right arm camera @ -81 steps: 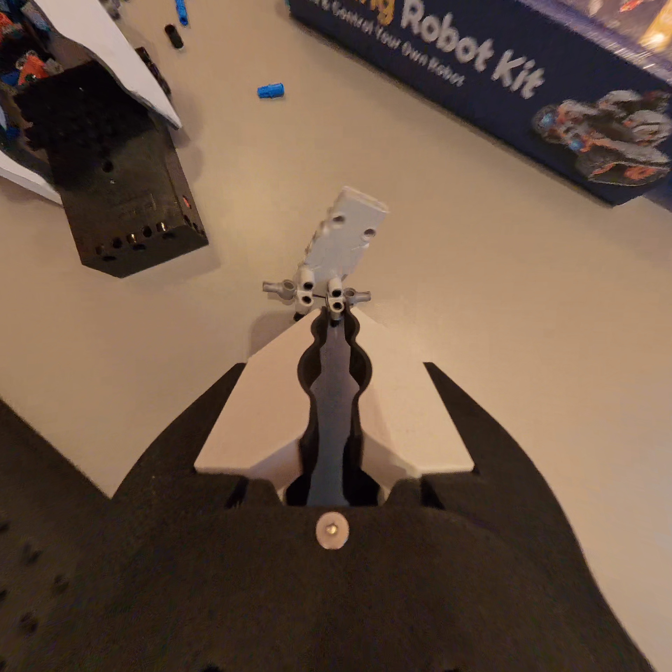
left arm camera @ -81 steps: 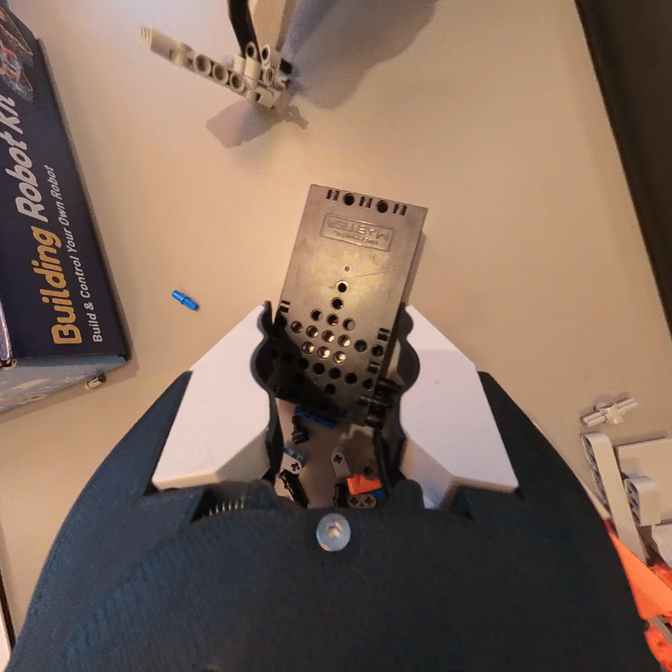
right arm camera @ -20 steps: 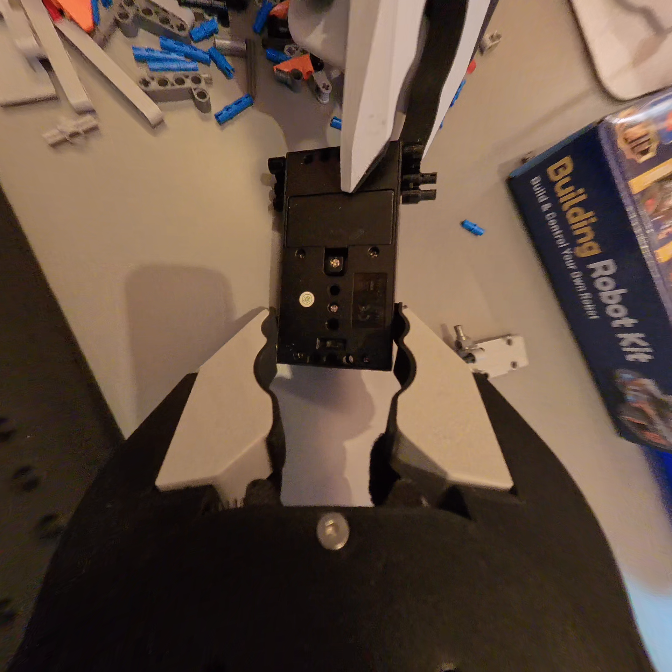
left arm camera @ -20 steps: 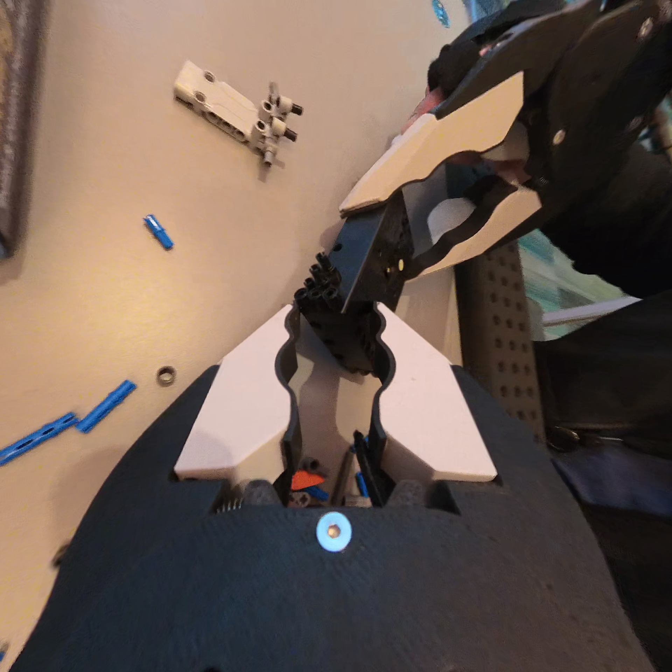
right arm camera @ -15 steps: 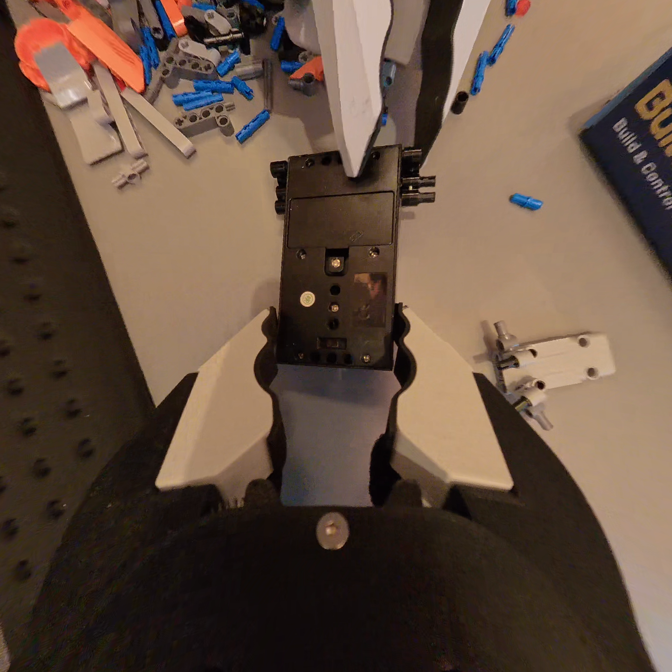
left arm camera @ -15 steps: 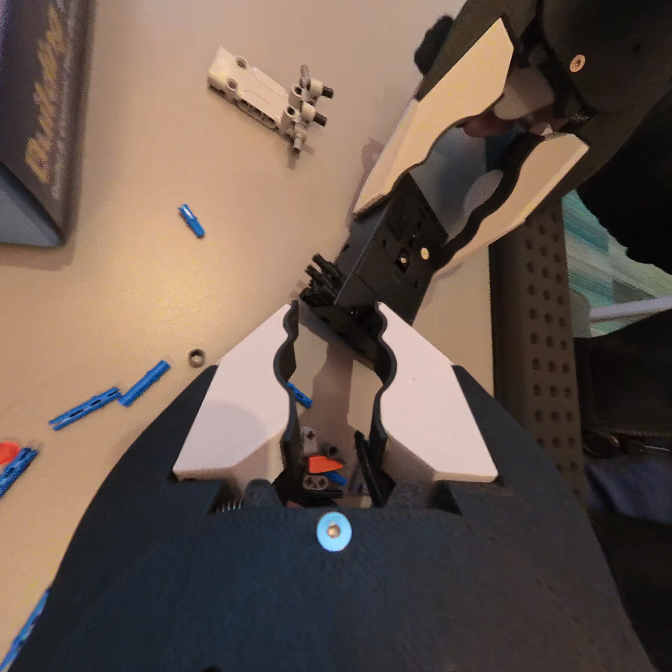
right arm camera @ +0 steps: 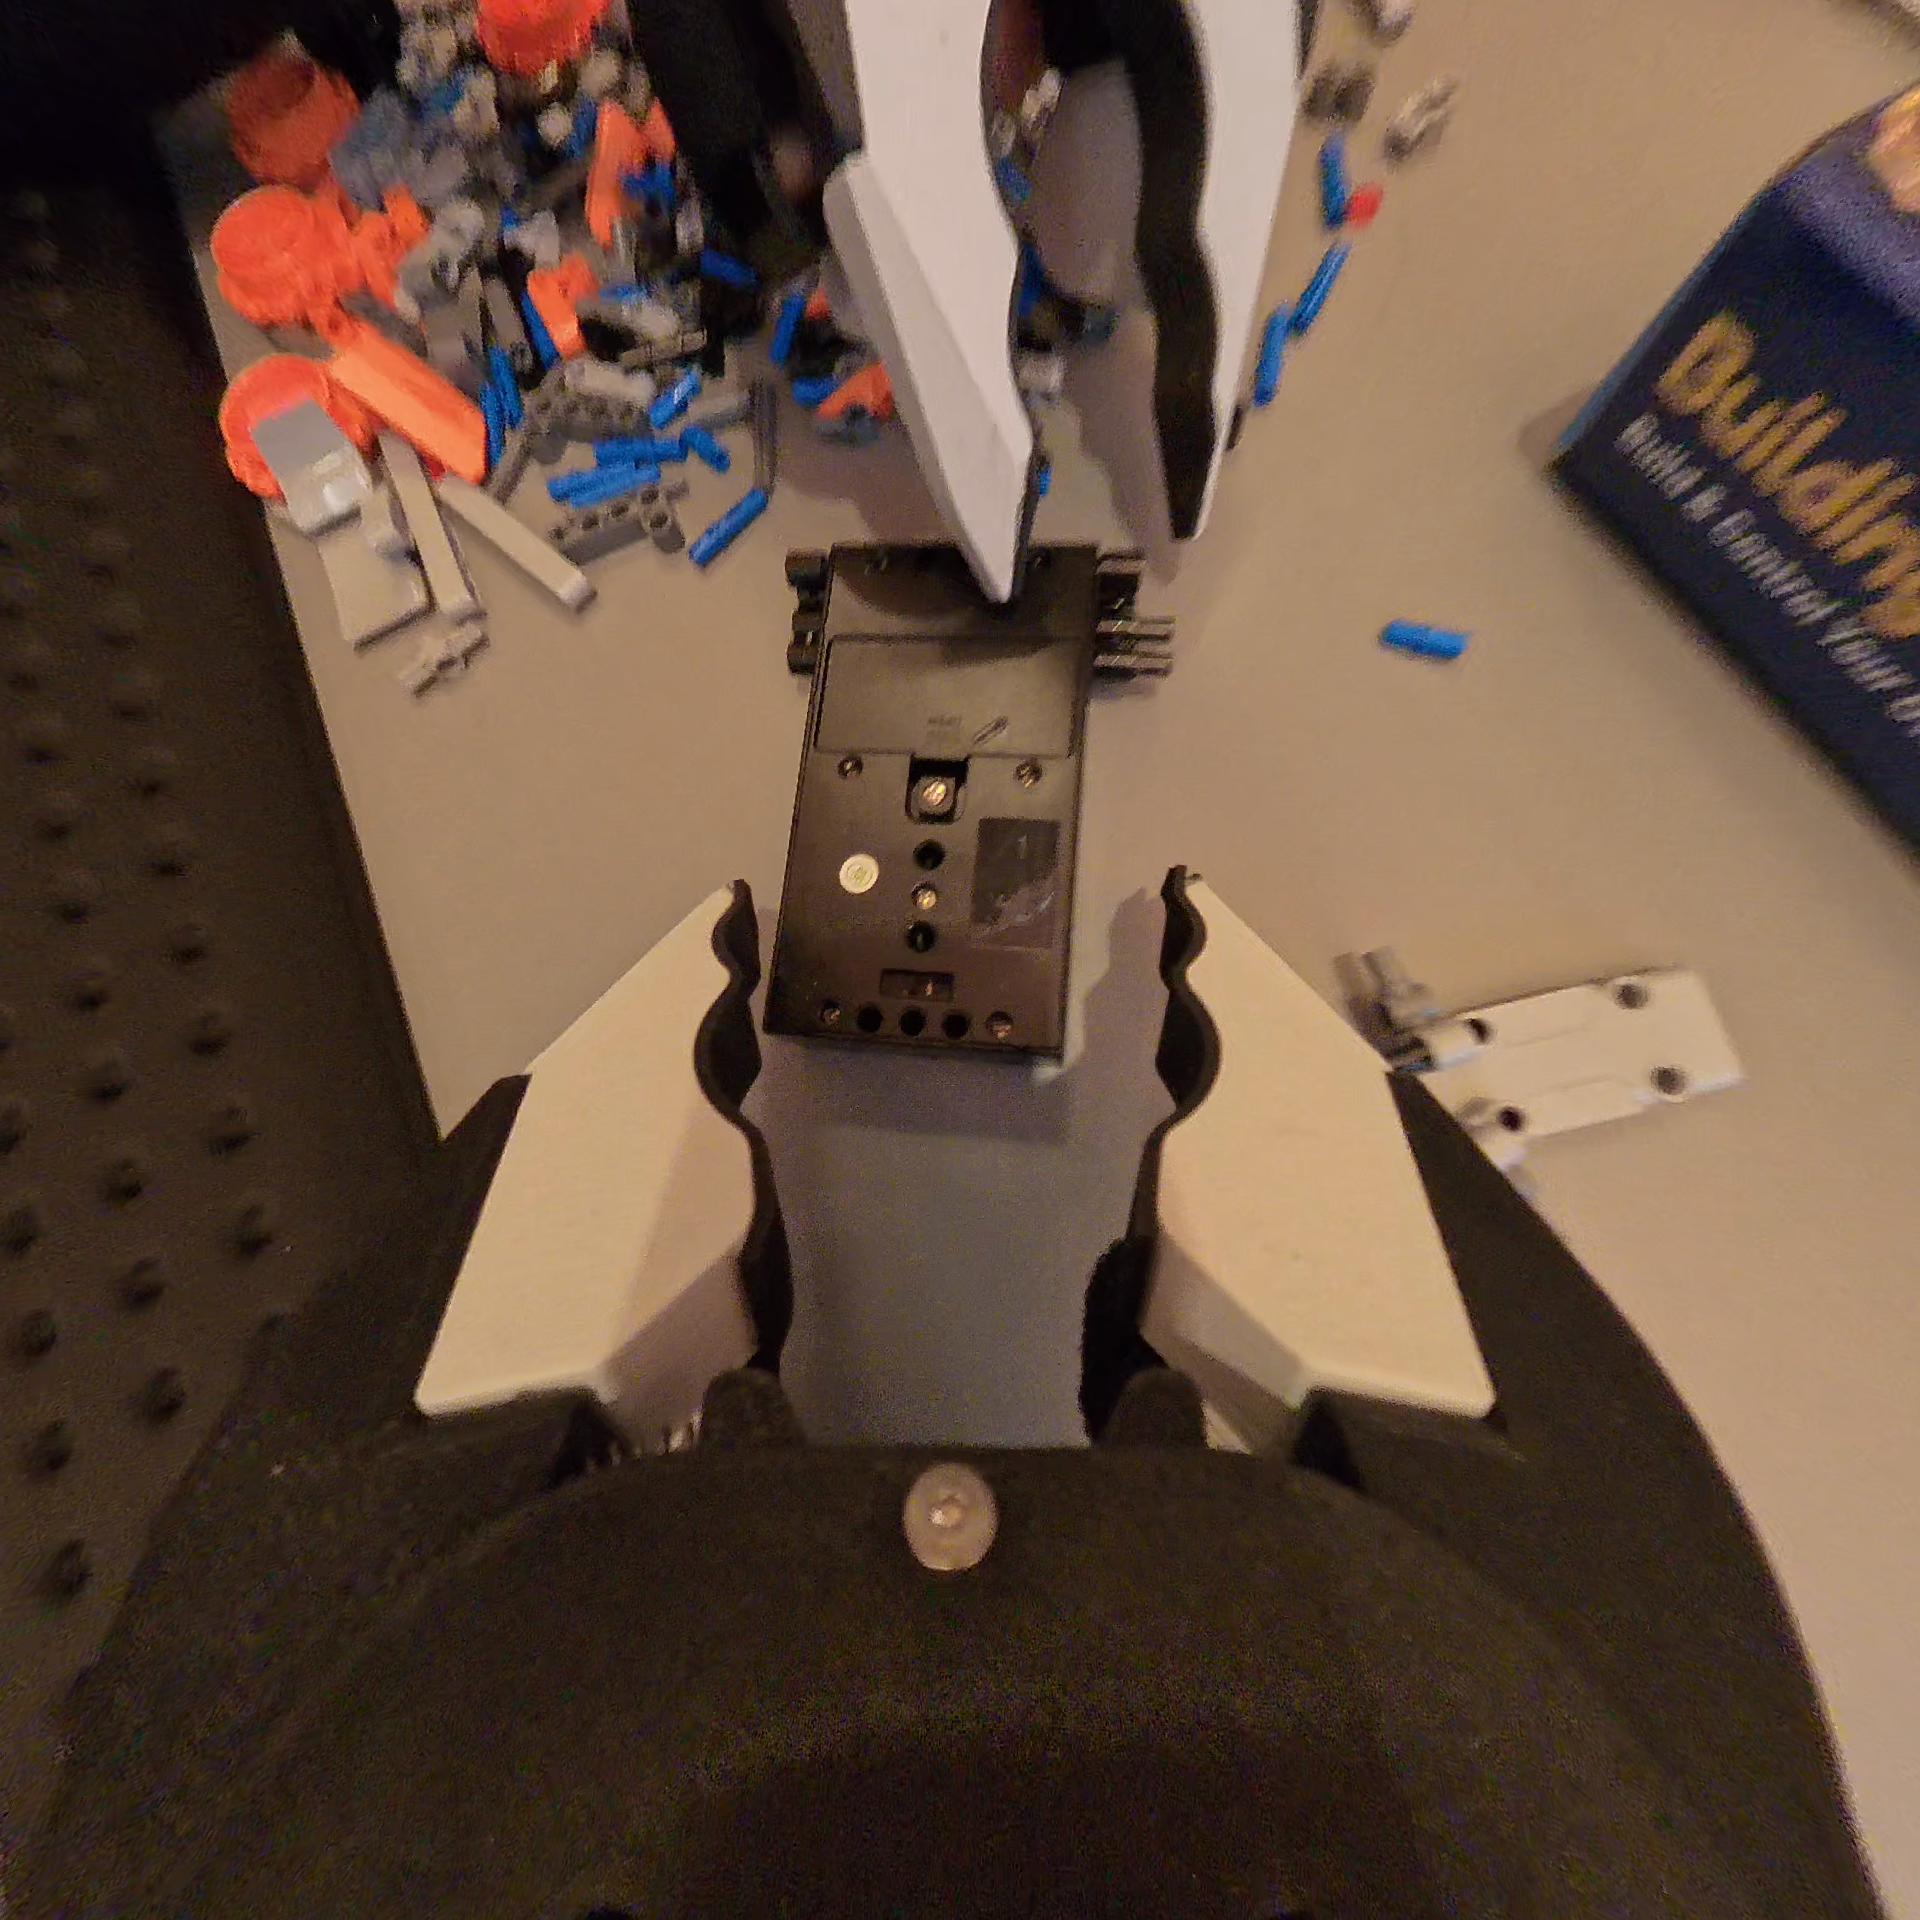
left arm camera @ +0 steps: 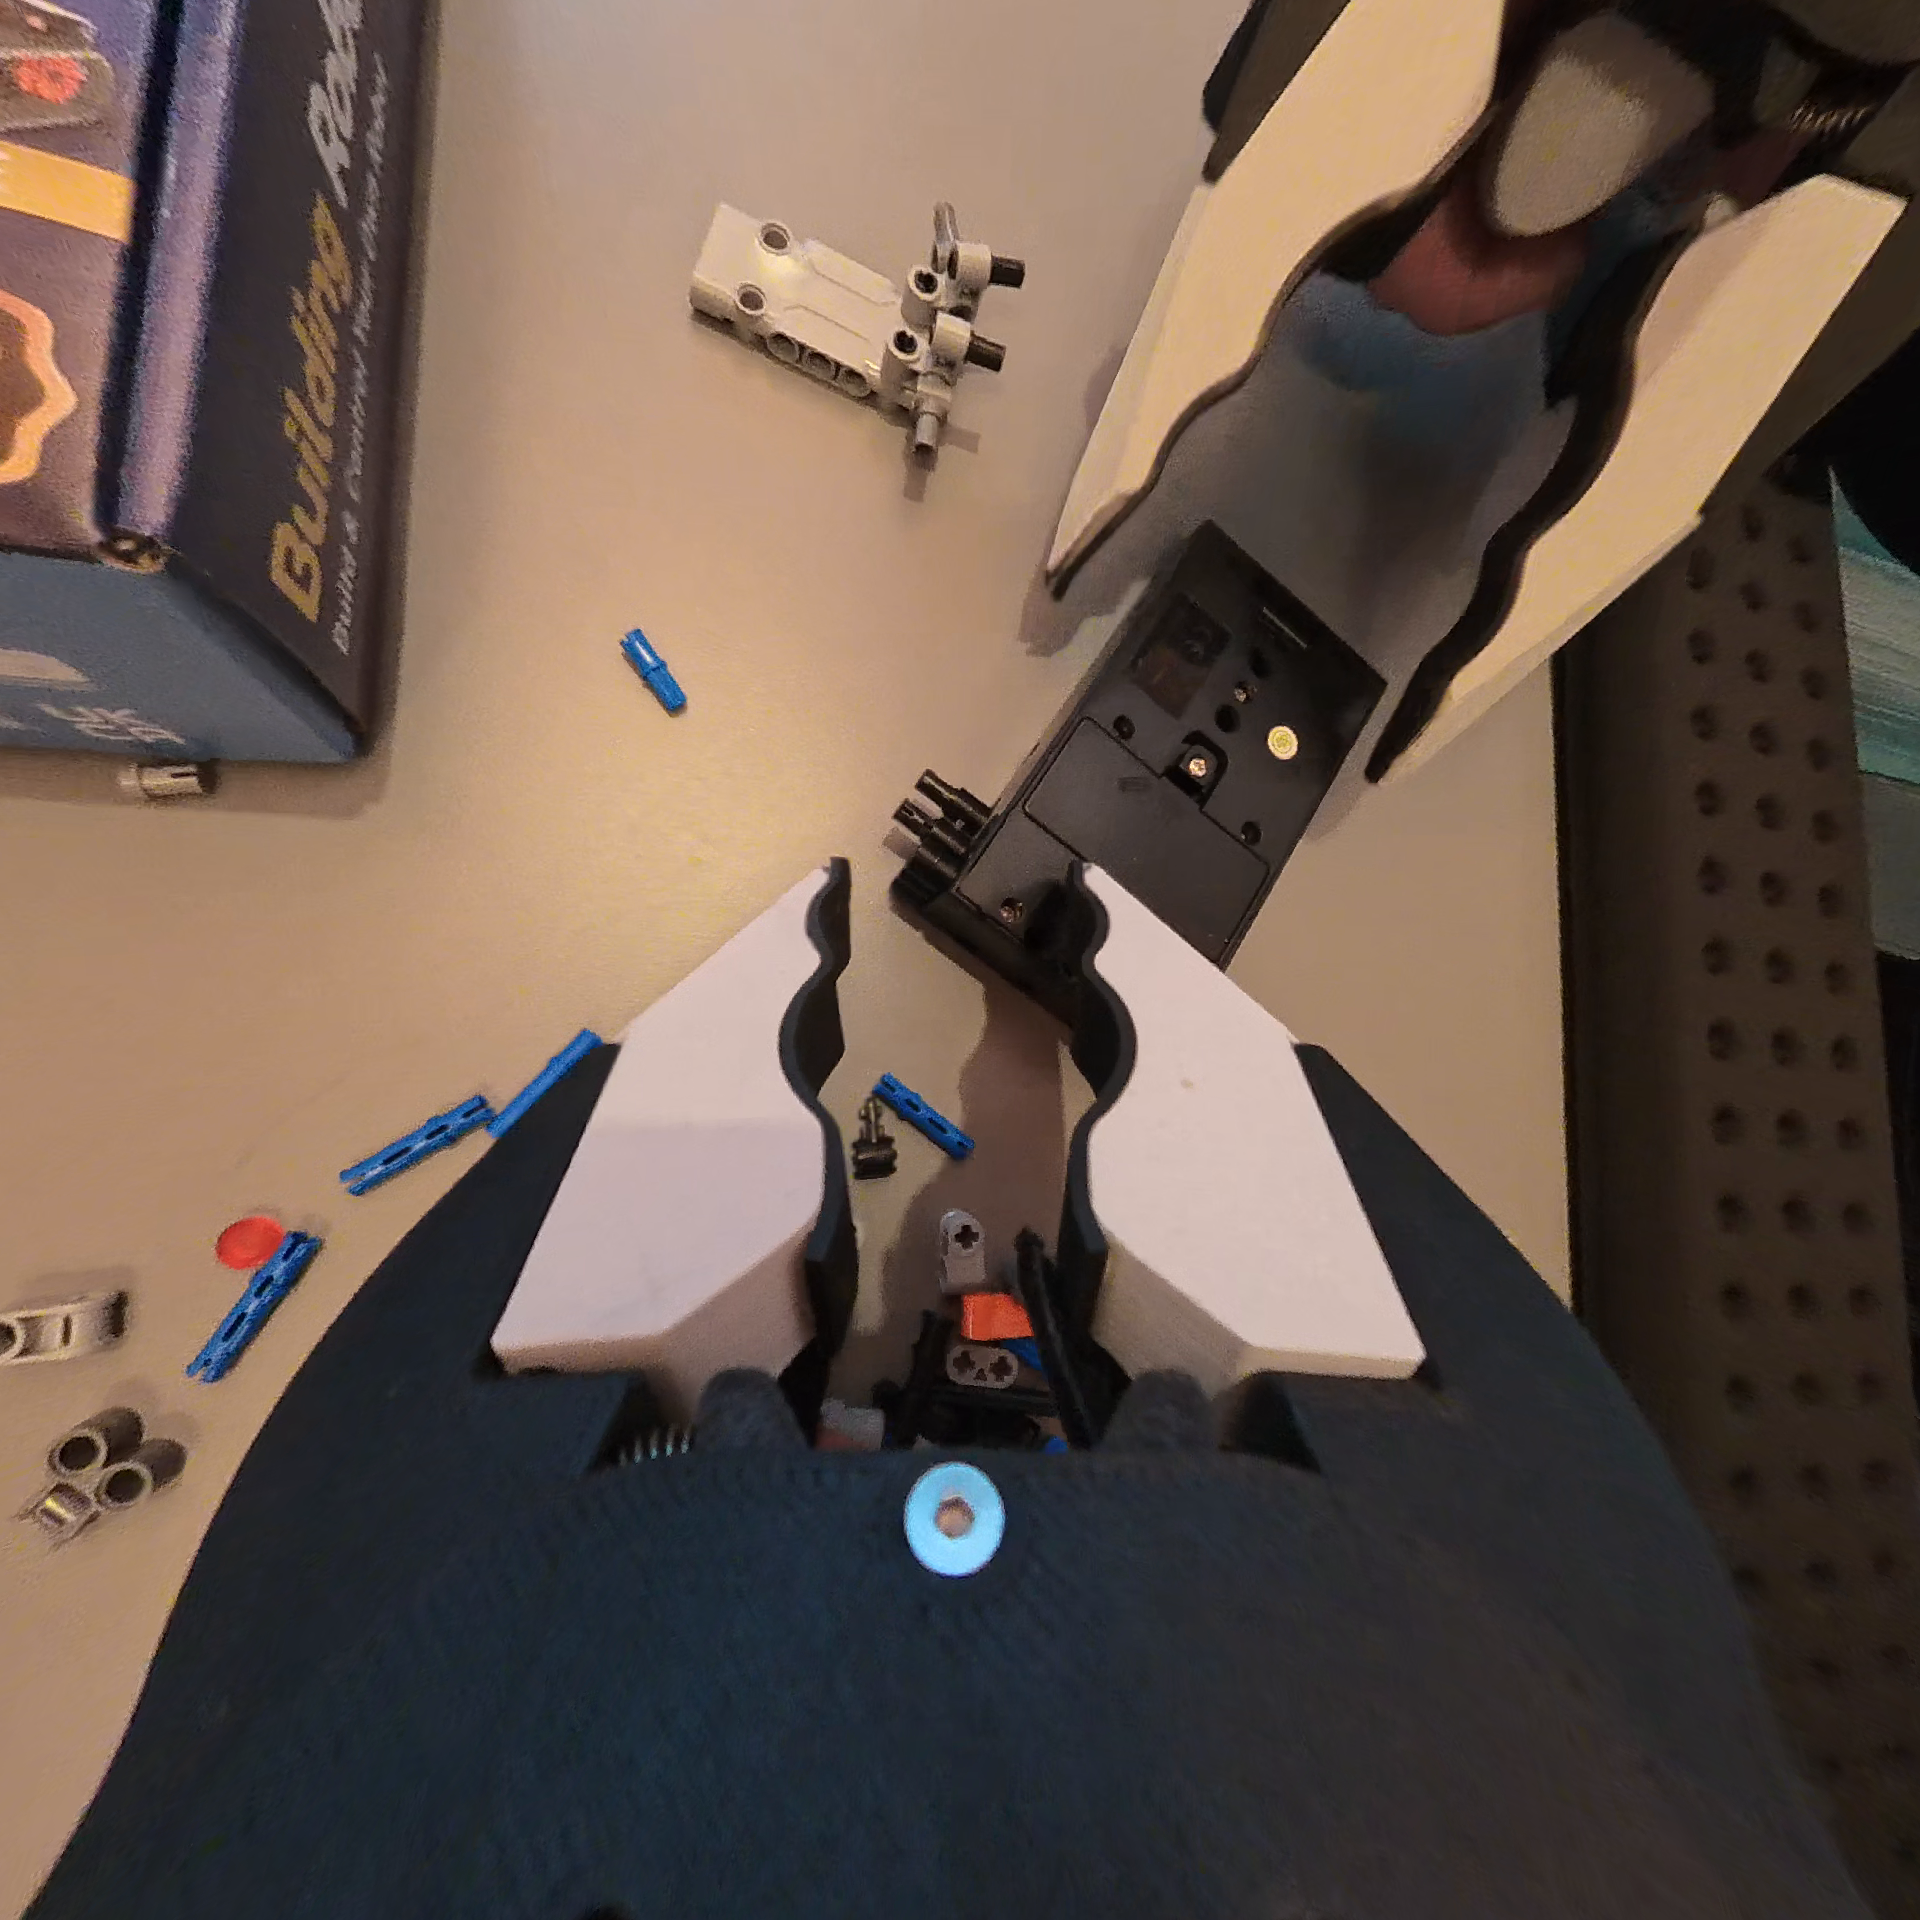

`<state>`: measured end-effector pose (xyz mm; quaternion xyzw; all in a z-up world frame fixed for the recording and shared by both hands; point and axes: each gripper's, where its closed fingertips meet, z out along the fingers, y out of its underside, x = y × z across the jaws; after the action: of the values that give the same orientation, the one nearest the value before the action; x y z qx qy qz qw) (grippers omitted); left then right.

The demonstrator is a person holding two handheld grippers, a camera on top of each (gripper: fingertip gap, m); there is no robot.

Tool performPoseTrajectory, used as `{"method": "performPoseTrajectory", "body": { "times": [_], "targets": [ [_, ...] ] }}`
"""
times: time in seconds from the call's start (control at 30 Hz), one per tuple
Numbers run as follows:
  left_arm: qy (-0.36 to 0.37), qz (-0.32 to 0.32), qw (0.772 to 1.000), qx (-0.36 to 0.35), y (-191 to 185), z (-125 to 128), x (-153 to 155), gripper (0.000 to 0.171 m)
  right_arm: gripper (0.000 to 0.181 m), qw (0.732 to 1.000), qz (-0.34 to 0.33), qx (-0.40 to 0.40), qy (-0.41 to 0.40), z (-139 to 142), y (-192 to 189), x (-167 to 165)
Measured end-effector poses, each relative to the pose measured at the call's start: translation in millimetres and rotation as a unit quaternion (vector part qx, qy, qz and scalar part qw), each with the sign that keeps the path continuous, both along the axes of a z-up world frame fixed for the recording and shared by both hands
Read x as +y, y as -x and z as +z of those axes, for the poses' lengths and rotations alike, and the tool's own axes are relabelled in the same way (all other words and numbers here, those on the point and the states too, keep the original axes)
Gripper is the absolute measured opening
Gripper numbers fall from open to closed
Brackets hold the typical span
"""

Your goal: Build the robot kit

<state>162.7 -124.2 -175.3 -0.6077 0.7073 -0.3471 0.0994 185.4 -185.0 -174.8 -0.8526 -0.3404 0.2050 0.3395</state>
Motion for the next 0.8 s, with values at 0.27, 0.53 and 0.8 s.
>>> {"method": "performPoseTrajectory", "body": {
  "times": [0.27,0.53,0.8],
  "targets": [
    [-0.013,-0.006,1.0,-0.01,-3,-1,0,0.037,0.062,0.991,-0.098,-0.033,-0.089,35,-54,37],
    [-0.026,-0.003,0.999,-0.03,-6,4,6,0.034,0.056,0.977,-0.161,-0.013,-0.139,34,-90,45],
    [-0.04,0.001,0.999,-0.032,-5,1,13,0.033,0.055,0.97,-0.188,-0.002,-0.153,34,-107,46]
  ]
}}
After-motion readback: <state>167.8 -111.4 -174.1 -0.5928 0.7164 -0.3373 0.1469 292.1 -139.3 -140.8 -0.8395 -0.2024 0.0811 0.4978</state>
